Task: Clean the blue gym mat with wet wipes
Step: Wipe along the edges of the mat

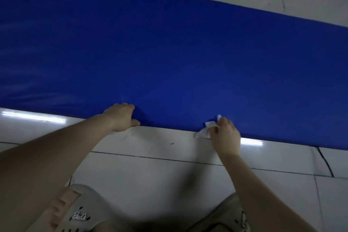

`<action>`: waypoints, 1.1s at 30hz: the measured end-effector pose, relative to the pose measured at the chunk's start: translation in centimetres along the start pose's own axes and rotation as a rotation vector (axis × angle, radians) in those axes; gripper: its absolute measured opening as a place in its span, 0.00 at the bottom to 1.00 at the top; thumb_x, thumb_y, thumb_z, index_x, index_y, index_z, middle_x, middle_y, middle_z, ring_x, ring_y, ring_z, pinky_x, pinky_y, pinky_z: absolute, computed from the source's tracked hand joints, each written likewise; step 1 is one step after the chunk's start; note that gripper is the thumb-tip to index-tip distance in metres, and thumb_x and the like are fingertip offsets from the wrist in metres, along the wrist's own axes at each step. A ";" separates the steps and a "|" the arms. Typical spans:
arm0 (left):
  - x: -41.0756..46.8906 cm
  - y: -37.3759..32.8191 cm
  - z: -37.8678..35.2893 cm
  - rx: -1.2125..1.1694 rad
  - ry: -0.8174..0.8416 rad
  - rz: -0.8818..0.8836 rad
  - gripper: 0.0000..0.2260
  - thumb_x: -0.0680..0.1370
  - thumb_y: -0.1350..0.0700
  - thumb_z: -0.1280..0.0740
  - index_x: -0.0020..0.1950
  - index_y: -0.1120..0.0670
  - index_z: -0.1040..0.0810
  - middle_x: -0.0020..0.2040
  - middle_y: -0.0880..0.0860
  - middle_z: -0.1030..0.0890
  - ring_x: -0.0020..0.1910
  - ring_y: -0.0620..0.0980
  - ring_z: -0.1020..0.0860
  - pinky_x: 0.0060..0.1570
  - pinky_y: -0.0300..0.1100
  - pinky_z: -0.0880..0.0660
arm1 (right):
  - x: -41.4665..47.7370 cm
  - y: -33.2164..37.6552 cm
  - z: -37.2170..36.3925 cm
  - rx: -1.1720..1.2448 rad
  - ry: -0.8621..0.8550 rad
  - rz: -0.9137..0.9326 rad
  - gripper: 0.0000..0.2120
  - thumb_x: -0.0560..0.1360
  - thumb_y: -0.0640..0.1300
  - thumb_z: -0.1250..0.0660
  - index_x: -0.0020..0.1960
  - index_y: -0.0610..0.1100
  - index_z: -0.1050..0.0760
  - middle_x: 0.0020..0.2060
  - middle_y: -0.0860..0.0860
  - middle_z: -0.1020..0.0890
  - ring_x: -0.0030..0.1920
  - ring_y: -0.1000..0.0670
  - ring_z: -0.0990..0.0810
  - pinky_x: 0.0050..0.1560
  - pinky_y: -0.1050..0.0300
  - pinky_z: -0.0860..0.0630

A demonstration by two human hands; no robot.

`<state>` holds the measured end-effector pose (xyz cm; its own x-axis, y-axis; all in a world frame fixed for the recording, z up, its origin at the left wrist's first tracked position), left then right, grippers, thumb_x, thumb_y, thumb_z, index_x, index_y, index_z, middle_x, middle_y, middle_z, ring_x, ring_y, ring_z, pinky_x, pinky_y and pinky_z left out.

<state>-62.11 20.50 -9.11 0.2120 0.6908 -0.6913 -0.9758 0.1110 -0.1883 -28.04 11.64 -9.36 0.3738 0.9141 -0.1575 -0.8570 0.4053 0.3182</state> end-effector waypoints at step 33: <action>0.2 -0.6 0.0 0.140 0.026 0.071 0.23 0.83 0.39 0.41 0.70 0.55 0.31 0.67 0.56 0.28 0.63 0.57 0.28 0.58 0.49 0.29 | -3.7 18.1 -7.5 0.012 0.225 0.340 0.14 0.82 0.42 0.41 0.66 0.39 0.30 0.54 0.42 0.21 0.47 0.43 0.19 0.38 0.53 0.30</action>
<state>-61.49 20.52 -9.14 0.1418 0.6819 -0.7176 -0.9859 0.1620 -0.0408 -47.58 15.45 -10.05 -0.0180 0.9701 -0.2419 -0.9135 0.0824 0.3984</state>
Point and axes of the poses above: each hand's wrist, its own x-axis towards the middle knuckle, its own z-axis out of the back of the hand, y = z × x, the point moved 4 cm from there along x, towards the middle knuckle
